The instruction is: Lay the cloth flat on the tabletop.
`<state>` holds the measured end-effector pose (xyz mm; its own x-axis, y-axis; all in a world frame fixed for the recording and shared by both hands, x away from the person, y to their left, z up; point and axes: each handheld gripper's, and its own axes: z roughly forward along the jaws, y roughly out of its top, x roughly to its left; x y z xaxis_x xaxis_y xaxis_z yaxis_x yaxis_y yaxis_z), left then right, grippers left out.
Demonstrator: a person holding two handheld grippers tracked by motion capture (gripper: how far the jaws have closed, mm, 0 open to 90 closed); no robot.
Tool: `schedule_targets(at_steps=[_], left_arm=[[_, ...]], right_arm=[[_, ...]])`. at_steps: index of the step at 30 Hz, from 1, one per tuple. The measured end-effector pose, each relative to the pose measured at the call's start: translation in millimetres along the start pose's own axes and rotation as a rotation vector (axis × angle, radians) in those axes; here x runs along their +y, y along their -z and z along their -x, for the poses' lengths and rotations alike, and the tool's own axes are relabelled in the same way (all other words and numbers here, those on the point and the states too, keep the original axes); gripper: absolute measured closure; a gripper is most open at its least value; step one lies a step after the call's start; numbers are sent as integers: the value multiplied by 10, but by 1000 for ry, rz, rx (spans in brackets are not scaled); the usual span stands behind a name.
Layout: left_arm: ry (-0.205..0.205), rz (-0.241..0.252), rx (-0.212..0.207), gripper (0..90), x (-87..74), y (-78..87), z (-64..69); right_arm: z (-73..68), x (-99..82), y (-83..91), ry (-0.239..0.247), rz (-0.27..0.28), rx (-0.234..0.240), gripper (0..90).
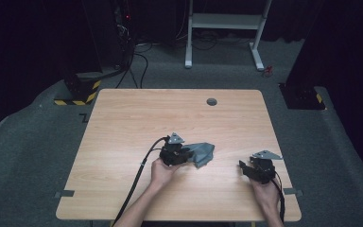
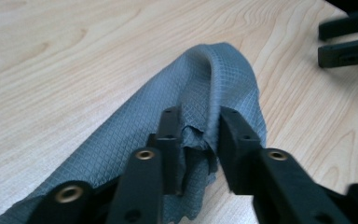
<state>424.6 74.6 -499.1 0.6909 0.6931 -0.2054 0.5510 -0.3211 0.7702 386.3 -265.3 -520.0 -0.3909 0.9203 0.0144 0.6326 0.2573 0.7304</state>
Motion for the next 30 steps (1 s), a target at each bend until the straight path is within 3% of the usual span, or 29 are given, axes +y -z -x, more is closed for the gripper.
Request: schedule_targets(at_steps=[1,2,3,5,6,10,12,13,20,21,23,25,27,30], left_arm=[[4,5,-9,763,3,8,-6],[-1,3,-13,784,3,7,-14],[0,1,-15,805,1,4,-18],[8,0,-17,822,1,2,-34],[13,2,-18,822,3,8,-45],[29,27,-13,823,26,59,-78],[36,26,-15,823,31,75,-103],[38,24,-17,824,30,81,-111],[37,36,-27,821,39,88,-101],[38,39,-27,820,41,90,-105],[36,42,-26,820,47,101,-122],[41,51,-22,823,53,124,-132],[48,66,-19,827,65,164,-152],[52,86,-5,851,79,224,-187]], right_arm=[[-51,-1,36,9,35,41,541],[-154,10,91,48,92,65,576],[-265,44,122,95,112,82,581],[-466,139,71,138,78,176,600],[-466,139,71,138,78,176,600],[-747,250,-129,191,34,263,610],[-855,298,-187,209,38,286,601],[-932,334,-230,194,50,314,572],[-1176,466,-392,226,21,314,558],[-1202,491,-446,236,-1,301,612],[-1207,496,-470,245,-9,294,641],[-1218,500,-516,268,-33,267,783],[-1206,504,-508,267,-39,273,847],[-1185,505,-480,280,-40,278,865]])
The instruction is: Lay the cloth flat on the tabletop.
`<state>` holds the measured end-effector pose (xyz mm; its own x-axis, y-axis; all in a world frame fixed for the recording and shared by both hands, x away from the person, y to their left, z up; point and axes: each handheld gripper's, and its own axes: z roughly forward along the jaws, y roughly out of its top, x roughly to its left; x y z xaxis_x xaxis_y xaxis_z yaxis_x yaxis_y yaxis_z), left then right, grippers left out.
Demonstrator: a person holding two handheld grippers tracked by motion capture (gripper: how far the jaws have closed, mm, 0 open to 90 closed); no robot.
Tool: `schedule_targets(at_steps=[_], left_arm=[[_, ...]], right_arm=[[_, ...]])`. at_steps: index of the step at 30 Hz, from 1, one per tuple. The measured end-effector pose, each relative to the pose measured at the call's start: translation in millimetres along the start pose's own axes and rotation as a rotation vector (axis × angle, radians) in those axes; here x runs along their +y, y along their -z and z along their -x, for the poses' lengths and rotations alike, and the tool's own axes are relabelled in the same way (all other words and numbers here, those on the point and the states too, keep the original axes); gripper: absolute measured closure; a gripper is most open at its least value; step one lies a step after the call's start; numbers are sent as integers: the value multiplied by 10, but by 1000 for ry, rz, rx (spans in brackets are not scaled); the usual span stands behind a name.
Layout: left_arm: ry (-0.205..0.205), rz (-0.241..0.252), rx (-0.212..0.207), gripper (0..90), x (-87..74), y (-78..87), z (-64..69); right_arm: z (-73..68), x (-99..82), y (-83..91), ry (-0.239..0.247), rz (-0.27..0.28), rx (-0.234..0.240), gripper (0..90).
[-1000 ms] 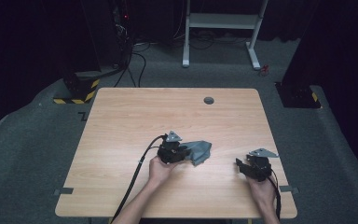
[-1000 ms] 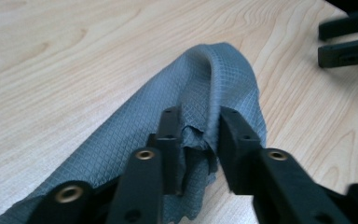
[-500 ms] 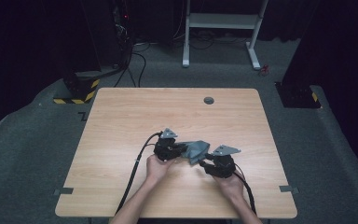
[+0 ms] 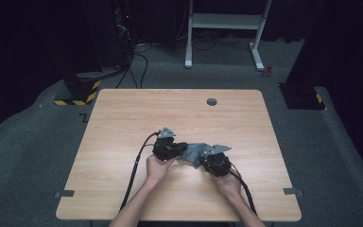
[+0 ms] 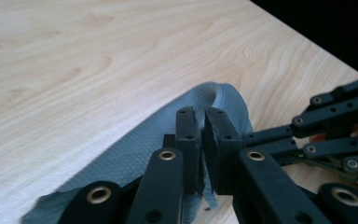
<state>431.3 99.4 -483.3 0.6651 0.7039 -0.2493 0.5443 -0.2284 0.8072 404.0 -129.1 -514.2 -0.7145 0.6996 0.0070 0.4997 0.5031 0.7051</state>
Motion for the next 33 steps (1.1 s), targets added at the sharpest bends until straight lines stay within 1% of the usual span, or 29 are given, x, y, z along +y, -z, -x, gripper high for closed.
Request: schedule_targets(at_steps=[1,2,3,5,6,7,8,9,10,11,12,13,14,15,16,17,18,19,20,21,22,25,28,30,31,32,33], left_arm=[[-2,7,20,877,10,44,-31],[-2,7,20,889,10,44,-31],[-5,2,35,896,7,64,-68],[-7,-7,38,896,1,64,-81],[-12,-14,32,896,-8,60,-80],[-20,-22,13,874,-15,52,-70],[-27,-35,-15,743,-23,36,-39],[-54,-40,-29,685,-31,10,23],[-54,-40,-29,625,-31,10,23],[-64,-47,-31,625,-37,-15,61],[-67,-49,-29,584,-44,-40,80],[-75,-55,-23,580,-48,-59,84],[-79,-71,-17,592,-56,-96,87],[-86,-80,-11,670,-62,-116,85],[-98,-94,1,718,-68,-138,81],[-101,-95,6,792,-70,-144,79],[-93,-80,3,865,-60,-129,68],[-93,-80,3,873,-60,-129,68],[-85,-70,4,876,-48,-110,62],[-87,-64,9,876,-30,-87,51],[-91,-64,20,878,0,-61,46],[-104,-54,20,880,101,-12,53],[-111,-46,29,879,156,-2,66],[-107,-33,39,877,178,-3,56],[-98,-24,49,871,179,-13,48],[-99,-25,55,871,176,-24,38],[-85,-41,59,864,151,-71,17]], right_arm=[[1,-11,24,1,4,2,868],[1,-11,24,1,4,2,868],[6,-24,63,1,10,8,868],[12,-32,91,4,19,11,868],[12,-32,91,4,19,11,868],[17,-35,104,8,21,10,867],[21,-36,117,7,20,8,867],[41,-36,135,0,24,9,866],[41,-36,135,0,24,9,866],[49,-36,142,-4,27,10,865],[55,-36,151,-5,28,10,865],[56,-37,155,-6,29,10,865],[56,-37,156,-3,28,10,865],[54,-38,157,1,25,7,865],[52,-39,157,1,24,8,865],[51,-41,156,3,24,8,865],[48,-42,158,9,21,6,865],[50,-45,160,14,21,7,864],[47,-47,163,13,20,10,864],[47,-47,163,13,20,10,864],[46,-50,167,18,20,11,864],[35,-44,192,26,33,26,865],[15,-4,231,47,40,24,865],[17,20,257,47,50,27,865],[37,68,300,38,64,30,866],[37,68,300,38,64,30,866],[63,114,327,36,74,29,866]])
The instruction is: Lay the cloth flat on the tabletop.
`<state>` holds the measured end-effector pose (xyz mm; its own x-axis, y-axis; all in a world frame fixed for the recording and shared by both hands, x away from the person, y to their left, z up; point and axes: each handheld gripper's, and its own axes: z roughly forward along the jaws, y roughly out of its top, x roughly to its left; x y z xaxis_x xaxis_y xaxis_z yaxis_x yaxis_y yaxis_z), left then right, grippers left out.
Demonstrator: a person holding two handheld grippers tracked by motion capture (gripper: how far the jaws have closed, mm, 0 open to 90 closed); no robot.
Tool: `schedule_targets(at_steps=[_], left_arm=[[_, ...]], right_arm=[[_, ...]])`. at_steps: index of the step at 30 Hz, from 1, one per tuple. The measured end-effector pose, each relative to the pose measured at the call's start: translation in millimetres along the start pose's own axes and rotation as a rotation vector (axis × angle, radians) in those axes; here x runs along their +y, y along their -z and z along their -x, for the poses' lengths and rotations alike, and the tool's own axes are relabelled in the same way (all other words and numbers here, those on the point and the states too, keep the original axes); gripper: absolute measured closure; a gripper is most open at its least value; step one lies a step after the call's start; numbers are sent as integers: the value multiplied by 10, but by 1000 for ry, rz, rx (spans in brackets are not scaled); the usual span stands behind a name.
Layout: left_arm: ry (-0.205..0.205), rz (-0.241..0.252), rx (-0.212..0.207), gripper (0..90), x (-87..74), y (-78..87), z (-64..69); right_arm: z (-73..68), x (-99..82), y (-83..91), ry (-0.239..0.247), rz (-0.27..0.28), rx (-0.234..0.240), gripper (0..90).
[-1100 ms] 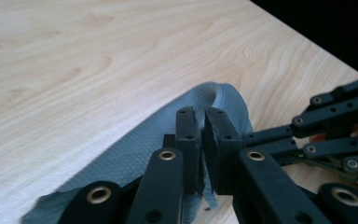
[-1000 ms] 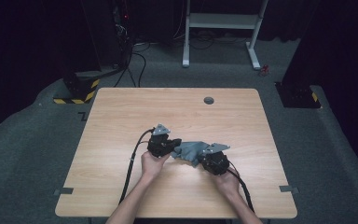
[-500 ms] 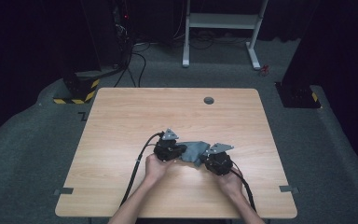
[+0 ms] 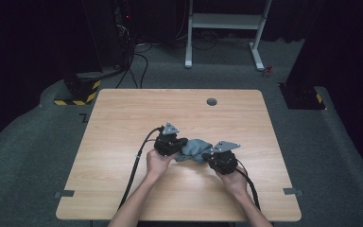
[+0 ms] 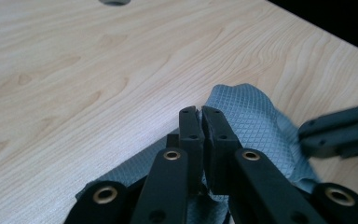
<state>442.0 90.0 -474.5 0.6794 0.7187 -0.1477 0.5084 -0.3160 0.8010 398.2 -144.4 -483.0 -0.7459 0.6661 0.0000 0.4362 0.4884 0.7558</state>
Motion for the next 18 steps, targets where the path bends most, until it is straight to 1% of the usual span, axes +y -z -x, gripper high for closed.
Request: schedule_targets(at_steps=[1,2,3,4,5,6,7,8,9,10,11,12,13,14,15,18], left_arm=[[0,0,0,856,0,0,0],[-8,-13,5,842,-14,-26,-17],[-2,-20,12,842,-31,-49,-26],[3,-23,18,810,-47,-61,-37],[15,-20,32,743,-68,-63,-31],[-16,-15,63,646,-103,-22,26],[-45,-6,75,620,-131,18,81],[-45,-6,75,602,-131,18,81],[-99,9,95,591,-198,109,185],[-99,9,95,587,-198,109,185],[-111,10,93,587,-235,152,221],[-123,8,90,584,-274,182,244],[-128,-9,84,584,-316,194,266],[-137,-26,85,585,-374,188,274],[-134,-41,83,587,-422,167,270],[-113,-94,76,599,-540,49,223]], right_arm=[[0,0,0,0,0,0,866],[45,53,8,-15,4,2,867],[45,53,8,-15,4,2,867],[77,75,4,-27,5,3,867],[112,95,-4,-43,7,5,868],[176,123,-20,-77,10,11,867],[196,135,-26,-87,7,11,867],[211,142,-33,-91,12,8,867],[220,147,-39,-100,11,8,867],[227,149,-47,-103,4,4,866],[227,149,-47,-103,4,4,866],[240,149,-83,-100,-10,-12,867],[240,149,-83,-100,-10,-12,867],[245,144,-110,-106,-23,-21,866],[255,134,-153,-110,-40,-32,866],[279,101,-251,-113,-79,-38,857]])
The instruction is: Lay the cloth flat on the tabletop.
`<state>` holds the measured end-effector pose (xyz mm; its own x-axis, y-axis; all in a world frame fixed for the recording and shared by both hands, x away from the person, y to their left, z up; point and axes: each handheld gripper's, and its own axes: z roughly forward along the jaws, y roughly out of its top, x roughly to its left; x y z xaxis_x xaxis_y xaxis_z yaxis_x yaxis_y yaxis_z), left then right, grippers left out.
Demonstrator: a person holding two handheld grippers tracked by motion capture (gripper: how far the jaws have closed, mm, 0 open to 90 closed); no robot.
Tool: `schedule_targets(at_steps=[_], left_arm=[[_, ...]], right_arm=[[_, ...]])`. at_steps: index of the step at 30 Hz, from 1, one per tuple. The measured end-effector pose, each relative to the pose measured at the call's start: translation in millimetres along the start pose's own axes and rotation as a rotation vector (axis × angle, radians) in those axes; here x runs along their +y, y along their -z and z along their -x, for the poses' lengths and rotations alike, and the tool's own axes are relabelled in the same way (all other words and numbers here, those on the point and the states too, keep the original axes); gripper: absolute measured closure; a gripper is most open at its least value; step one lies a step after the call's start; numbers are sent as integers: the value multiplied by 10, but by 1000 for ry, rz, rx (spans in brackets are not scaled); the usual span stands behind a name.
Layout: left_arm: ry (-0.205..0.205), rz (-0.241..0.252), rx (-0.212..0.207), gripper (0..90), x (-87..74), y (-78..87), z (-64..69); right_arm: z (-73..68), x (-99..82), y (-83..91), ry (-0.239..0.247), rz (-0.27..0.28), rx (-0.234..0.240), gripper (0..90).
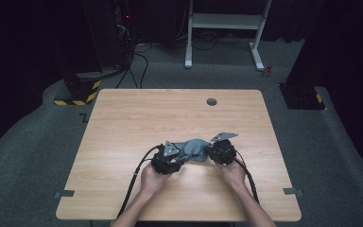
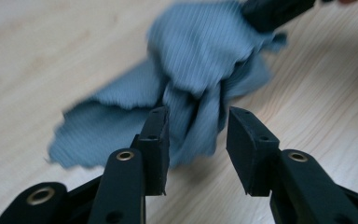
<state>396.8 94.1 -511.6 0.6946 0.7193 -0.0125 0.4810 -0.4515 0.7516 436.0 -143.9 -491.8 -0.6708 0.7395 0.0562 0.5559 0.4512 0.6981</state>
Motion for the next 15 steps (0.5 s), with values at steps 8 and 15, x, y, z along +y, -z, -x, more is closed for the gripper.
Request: schedule_targets(at_steps=[8,15], left_arm=[[-11,-5,6,763,-33,-107,3],[-16,-7,-20,863,-36,-93,11]], right_arm=[[-223,36,152,95,90,-6,598],[-490,117,-153,208,-12,-73,538]])
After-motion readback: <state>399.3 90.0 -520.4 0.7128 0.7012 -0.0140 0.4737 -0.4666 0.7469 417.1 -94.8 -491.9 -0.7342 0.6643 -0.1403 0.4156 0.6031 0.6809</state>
